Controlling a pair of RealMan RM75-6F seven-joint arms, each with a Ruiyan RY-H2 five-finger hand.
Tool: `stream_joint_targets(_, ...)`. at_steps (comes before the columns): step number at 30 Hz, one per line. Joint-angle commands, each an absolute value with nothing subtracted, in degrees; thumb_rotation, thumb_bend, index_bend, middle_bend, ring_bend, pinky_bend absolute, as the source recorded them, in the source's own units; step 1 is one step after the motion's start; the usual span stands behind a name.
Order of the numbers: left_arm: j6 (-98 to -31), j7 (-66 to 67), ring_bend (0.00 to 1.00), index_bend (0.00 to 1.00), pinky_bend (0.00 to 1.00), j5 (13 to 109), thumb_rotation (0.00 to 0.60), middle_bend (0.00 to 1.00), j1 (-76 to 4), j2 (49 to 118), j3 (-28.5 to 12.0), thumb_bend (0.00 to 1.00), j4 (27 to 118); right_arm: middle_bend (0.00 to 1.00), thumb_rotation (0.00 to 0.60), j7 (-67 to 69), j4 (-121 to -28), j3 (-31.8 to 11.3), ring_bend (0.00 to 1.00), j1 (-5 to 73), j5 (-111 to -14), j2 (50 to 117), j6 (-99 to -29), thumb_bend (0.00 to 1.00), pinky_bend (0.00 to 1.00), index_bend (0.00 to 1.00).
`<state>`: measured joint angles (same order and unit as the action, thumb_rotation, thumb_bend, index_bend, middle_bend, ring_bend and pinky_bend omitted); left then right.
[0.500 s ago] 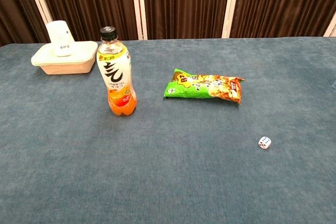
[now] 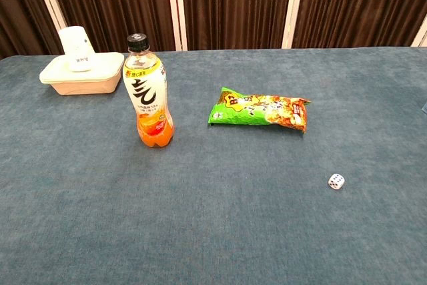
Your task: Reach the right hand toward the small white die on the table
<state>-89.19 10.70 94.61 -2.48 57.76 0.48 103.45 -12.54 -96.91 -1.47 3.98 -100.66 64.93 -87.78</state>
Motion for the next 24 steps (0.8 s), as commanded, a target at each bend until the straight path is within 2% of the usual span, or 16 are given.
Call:
stream_joint_targets(1,-88.37,11.38,0.00,0.00,0.00,93.52,0.600,0.00,-2.93,58.23,-0.01,0.00,103.71,0.81,0.600,-8.76,-96.32,0.03,0.76,10.72,-100.37,65.35,-75.19,0.40,0.96,0.00)
stream_joint_targets(4,-87.63,12.43,0.00,0.00,0.00,92.24,0.600,0.00,-3.31,58.66,-0.55,0.00,103.99,0.84,0.600,-8.24,-95.53,0.24,0.80,14.21,-100.21,66.45,-69.29,0.56,1.00,0.01)
stream_joint_targets(7,-87.06,13.16,0.00,0.00,0.00,91.40,0.600,0.00,-3.52,58.99,-0.75,0.00,104.12,0.85,0.600,-9.25,-94.33,0.23,0.81,16.16,-100.15,68.24,-66.24,0.63,1.00,0.01)
stream_joint_targets(13,-85.51,14.20,0.00,0.00,0.00,88.99,0.600,0.00,-4.13,59.67,-1.36,0.00,103.53,0.86,0.600,-11.43,-92.19,0.09,0.81,19.27,-97.84,71.44,-60.39,0.65,1.00,0.02)
stream_joint_targets(24,-84.68,15.58,0.00,0.00,0.00,87.67,0.600,0.00,-4.59,60.55,-1.55,0.00,103.34,0.86,0.600,-14.89,-89.52,0.77,0.81,22.58,-95.85,76.13,-55.34,0.65,1.00,0.03)
